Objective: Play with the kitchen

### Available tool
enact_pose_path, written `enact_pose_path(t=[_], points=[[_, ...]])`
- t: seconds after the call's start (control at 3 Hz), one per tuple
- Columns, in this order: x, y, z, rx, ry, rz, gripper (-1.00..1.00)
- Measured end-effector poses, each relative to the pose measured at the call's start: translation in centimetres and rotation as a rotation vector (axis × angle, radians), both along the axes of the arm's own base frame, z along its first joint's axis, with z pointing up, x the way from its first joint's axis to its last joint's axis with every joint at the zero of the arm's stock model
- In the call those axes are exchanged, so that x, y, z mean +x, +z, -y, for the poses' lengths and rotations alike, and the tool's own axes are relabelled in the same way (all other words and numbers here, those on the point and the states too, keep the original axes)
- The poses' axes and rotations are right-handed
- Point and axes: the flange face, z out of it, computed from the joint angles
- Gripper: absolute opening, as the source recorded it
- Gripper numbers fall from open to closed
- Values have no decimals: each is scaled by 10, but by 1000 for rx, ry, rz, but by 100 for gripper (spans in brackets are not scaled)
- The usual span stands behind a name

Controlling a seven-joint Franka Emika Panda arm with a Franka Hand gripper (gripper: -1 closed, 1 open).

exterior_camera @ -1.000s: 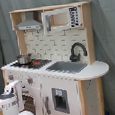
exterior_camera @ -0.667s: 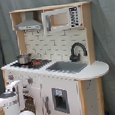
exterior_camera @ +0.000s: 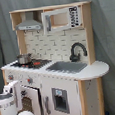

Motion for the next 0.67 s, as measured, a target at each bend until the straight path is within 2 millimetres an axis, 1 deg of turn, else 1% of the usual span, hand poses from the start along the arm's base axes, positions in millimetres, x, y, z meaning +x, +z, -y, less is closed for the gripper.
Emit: enact_pose_path(t=[0.67], points=[[-44,-4,-17,10,-37,43,-100]])
